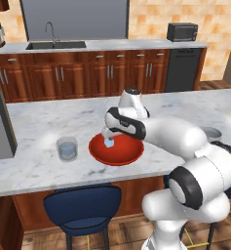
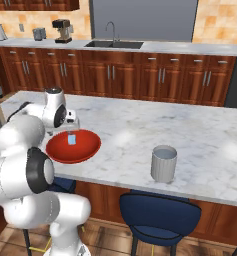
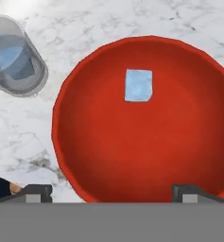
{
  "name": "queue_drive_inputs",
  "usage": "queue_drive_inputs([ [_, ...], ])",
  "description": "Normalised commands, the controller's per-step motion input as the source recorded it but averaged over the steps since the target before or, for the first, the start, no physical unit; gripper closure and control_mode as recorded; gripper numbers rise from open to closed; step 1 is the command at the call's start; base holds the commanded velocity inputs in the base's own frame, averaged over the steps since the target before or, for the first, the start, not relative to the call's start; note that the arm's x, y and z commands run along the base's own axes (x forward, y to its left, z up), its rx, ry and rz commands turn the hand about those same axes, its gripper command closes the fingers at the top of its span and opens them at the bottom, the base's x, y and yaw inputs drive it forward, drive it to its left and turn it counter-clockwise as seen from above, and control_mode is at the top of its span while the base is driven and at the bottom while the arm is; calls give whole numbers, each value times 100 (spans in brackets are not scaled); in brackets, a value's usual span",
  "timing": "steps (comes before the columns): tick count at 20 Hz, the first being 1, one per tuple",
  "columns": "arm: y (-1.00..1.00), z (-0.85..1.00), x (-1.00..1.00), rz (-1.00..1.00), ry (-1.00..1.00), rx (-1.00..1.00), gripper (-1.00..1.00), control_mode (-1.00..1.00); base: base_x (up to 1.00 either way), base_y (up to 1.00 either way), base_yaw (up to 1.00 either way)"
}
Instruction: There are four ice cubes in the ice bowl. Place two ice cubes in each glass of water.
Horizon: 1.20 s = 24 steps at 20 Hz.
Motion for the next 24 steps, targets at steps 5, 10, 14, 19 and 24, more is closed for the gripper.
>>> queue_drive_inputs([
  [5, 0, -50, 56, 0, 7, 0, -100, -100, 0, 0, 0],
  [10, 0, -51, 56, 0, 11, -3, -100, -100, 0, 0, 0],
  [14, 16, -44, 53, 0, 12, -5, -100, -100, 0, 0, 0],
  [19, 21, -34, 49, 0, 9, -5, -100, -100, 0, 0, 0],
  [24, 0, -10, 31, 0, 0, 0, -100, -100, 0, 0, 0],
])
